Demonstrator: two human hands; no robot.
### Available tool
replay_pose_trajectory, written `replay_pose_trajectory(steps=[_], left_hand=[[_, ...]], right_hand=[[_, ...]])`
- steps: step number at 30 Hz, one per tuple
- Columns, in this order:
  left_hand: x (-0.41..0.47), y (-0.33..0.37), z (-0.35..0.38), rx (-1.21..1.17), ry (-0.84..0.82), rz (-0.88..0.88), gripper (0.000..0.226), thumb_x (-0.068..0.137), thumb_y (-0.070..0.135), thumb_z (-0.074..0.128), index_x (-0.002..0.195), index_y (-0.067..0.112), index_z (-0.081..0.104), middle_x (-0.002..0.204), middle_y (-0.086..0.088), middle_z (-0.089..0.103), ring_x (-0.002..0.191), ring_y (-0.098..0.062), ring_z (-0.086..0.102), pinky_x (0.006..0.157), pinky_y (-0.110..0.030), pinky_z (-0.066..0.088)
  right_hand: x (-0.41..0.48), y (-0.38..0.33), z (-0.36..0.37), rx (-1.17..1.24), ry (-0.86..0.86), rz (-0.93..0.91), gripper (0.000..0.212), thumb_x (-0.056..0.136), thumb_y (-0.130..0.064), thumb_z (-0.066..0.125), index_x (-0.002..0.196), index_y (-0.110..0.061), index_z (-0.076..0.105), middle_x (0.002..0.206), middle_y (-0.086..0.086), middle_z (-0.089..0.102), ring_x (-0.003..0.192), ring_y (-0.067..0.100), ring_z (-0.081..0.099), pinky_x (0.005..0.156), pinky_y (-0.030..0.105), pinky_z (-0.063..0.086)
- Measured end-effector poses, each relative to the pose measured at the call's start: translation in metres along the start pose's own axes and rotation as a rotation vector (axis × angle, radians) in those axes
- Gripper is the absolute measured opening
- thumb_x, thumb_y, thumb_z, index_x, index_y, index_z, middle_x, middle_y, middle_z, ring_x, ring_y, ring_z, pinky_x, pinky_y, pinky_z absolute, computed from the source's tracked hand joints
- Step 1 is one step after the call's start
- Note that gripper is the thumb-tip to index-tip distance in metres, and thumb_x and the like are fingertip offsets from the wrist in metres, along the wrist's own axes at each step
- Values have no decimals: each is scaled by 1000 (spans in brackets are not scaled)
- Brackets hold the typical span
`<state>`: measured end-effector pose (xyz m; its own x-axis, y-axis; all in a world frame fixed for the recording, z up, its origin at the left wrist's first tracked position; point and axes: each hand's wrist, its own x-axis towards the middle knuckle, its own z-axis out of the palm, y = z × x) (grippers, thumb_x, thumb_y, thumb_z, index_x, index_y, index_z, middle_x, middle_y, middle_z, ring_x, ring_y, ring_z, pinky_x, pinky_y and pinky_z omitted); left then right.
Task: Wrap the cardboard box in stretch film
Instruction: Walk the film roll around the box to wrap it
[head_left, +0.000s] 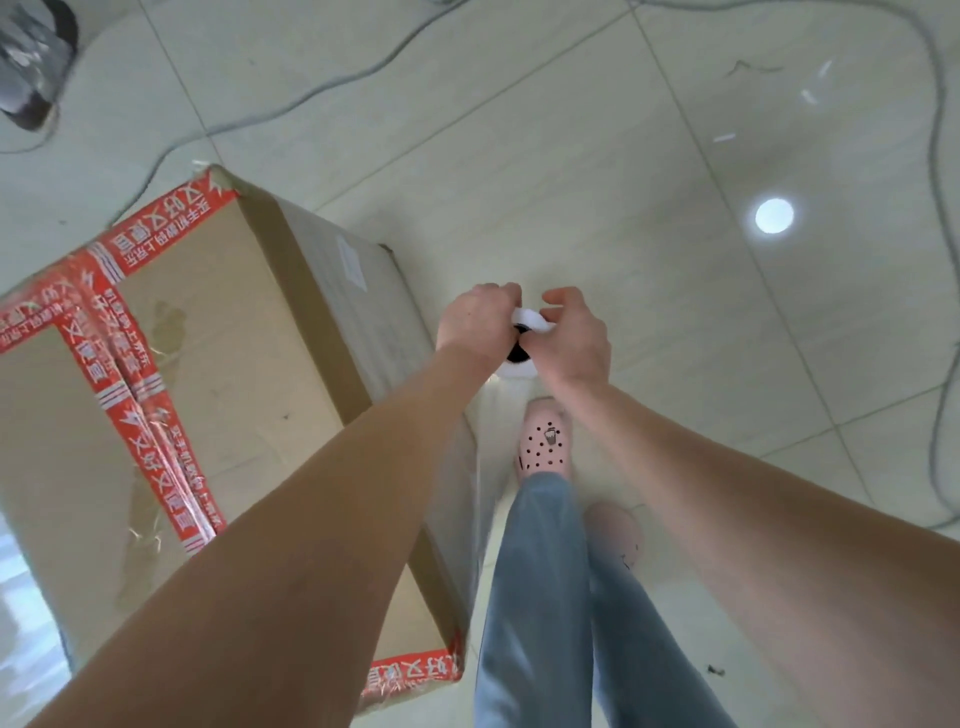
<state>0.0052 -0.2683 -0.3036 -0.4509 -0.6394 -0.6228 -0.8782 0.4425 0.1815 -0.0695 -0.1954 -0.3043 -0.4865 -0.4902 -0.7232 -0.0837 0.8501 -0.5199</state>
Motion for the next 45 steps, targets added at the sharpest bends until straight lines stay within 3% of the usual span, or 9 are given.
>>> replay_pose_trajectory(steps=[7, 11, 14, 17, 20, 27, 32, 40, 45], left_hand=[[13, -21, -12, -351, 36, -328, 22, 82, 21, 60, 102, 11, 59, 88, -3, 55, 79, -25, 53, 62, -27, 39], [21, -31, -19, -463, 79, -482, 17, 82, 26, 61, 88, 12, 53, 71, 3, 48, 73, -23, 50, 48, -24, 32], [21, -41, -20, -515, 91, -567, 18, 82, 28, 60, 87, 14, 50, 75, 1, 52, 72, -22, 51, 47, -24, 31], [23, -46, -20, -505, 65, -513, 22, 84, 25, 60, 100, 12, 52, 94, -6, 61, 80, -25, 55, 58, -27, 39], [33, -47, -27, -295, 22, -268, 38, 85, 12, 57, 122, 16, 50, 114, -6, 58, 98, -27, 58, 69, -31, 44], [50, -54, -39, -9, 38, -14, 26, 86, 13, 52, 111, 16, 57, 104, -6, 59, 93, -28, 59, 66, -31, 44], [52, -56, -48, -170, 70, -145, 17, 83, 19, 54, 100, 14, 58, 92, -4, 63, 83, -25, 59, 62, -31, 46], [51, -60, -53, -623, 119, -543, 18, 80, 25, 62, 88, 11, 54, 79, -2, 56, 72, -22, 53, 48, -24, 35], [58, -52, -59, -495, 55, -390, 31, 85, 17, 59, 114, 10, 52, 104, -6, 58, 84, -25, 59, 60, -30, 42]], right_hand=[[19, -24, 10, -111, -51, -22, 46, 85, -21, 60, 129, -21, 46, 126, 5, 50, 103, 24, 58, 78, 29, 41], [31, -43, 18, -35, -85, 61, 50, 85, -22, 61, 132, -20, 43, 124, 8, 52, 91, 23, 55, 71, 27, 39], [38, -56, 25, 6, -99, 58, 47, 84, -18, 61, 129, -19, 48, 123, 6, 55, 84, 21, 51, 69, 26, 39], [41, -60, 29, 17, -99, 56, 46, 83, -17, 61, 128, -21, 50, 125, 6, 53, 86, 20, 51, 69, 25, 39], [38, -58, 33, 17, -100, 61, 46, 83, -18, 62, 127, -21, 50, 123, 4, 55, 88, 18, 51, 69, 25, 37], [41, -66, 28, -36, -85, 62, 41, 84, -17, 58, 124, -21, 52, 117, -3, 59, 94, 17, 56, 71, 24, 38], [48, -78, 28, -118, -38, -7, 38, 81, -16, 54, 118, -26, 58, 114, -3, 61, 100, 20, 60, 83, 33, 48], [61, -102, 32, -149, -42, -45, 39, 84, -12, 54, 119, -29, 53, 115, 3, 55, 88, 23, 54, 70, 28, 40], [67, -106, 27, -181, -61, -42, 35, 81, -11, 48, 108, -30, 58, 109, 3, 59, 90, 25, 58, 67, 28, 40]])
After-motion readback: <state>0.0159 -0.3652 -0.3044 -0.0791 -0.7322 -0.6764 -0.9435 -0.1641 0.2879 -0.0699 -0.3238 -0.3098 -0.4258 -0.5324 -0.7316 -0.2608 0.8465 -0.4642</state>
